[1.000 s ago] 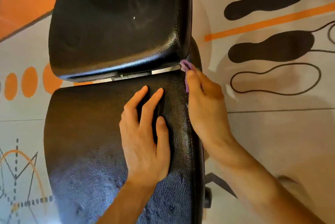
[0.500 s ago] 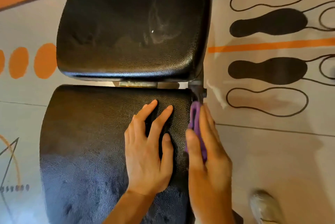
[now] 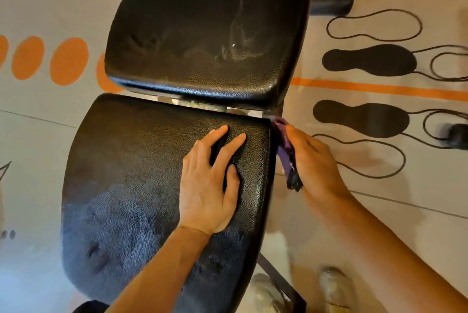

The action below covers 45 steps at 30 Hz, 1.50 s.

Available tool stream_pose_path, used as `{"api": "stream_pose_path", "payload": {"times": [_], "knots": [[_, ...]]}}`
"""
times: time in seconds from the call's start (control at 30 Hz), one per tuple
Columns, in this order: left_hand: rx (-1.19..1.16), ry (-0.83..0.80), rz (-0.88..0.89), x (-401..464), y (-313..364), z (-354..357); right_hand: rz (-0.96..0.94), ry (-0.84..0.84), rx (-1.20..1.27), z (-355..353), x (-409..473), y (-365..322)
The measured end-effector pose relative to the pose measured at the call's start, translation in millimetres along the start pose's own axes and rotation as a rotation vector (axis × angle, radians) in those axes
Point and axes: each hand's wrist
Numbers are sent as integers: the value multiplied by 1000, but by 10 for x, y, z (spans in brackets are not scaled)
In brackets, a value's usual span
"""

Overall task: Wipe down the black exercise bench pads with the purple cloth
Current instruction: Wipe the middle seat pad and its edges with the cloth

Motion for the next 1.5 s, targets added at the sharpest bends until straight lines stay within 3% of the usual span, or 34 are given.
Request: {"api": "stream_pose_path", "payload": {"times": [0.3,0.63,1.07,1.5], "knots": [[4,-57,-10,-33,69,-74,-75,110,-242,-110,-739,-161],[-58,17,-179,-678,-242,-529,-195,212,-457,533,-1150,-200],[-94,127,-378,-1219,-1051,-857,-280,50,-663,1566,-1257,-187],[-96,264,-643,-1175,-1518,-840,-357,-39,-923,2389,-633,-555]]}}
Point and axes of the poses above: each hand's wrist, its own x-axis towards the middle knuckle, its own z-axis out of the palm, y = z × x, and after that the axes turned 15 degrees about z, right-handed
